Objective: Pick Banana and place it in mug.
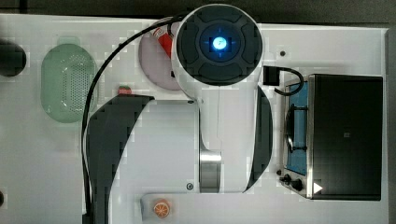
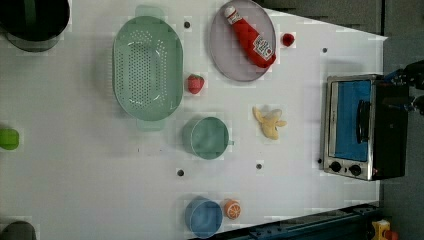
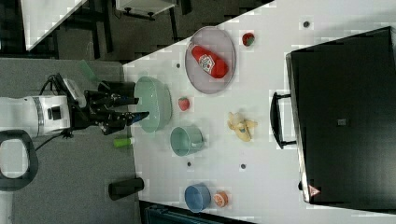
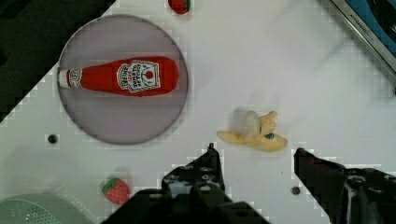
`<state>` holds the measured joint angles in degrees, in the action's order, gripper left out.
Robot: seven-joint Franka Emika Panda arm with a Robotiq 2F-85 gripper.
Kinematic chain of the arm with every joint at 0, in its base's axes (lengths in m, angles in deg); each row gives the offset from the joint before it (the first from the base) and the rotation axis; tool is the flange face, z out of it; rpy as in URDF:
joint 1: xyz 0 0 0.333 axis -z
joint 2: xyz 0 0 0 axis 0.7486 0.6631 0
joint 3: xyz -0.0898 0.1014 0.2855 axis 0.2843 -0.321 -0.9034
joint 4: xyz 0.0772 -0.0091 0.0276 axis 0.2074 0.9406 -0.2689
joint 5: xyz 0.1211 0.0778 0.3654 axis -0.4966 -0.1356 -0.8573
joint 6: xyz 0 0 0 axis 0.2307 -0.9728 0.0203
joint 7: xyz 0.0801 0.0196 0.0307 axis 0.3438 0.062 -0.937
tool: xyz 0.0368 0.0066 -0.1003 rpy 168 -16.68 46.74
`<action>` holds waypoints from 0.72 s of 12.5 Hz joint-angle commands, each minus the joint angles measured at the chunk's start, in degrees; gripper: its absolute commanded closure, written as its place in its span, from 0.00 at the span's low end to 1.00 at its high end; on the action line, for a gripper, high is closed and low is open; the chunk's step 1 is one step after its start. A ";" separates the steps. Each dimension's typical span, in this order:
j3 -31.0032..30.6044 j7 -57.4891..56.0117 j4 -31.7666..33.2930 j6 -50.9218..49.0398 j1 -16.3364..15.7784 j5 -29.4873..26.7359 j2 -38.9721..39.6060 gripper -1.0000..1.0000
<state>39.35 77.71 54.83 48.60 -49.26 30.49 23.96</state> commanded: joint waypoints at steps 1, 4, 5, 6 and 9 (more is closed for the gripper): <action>2.19 -3.08 4.66 -12.09 0.61 -0.76 -16.02 0.21; 2.14 -3.10 5.68 -12.06 0.60 -0.77 -15.65 0.00; 2.09 -3.19 6.92 -11.83 0.58 -0.76 -15.22 0.00; 2.08 -3.25 8.64 -10.82 0.56 -0.77 -14.68 0.00; 2.08 -5.15 15.60 -2.96 0.52 -0.77 -12.53 0.00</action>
<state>40.63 76.53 64.84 46.23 -48.46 29.53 5.33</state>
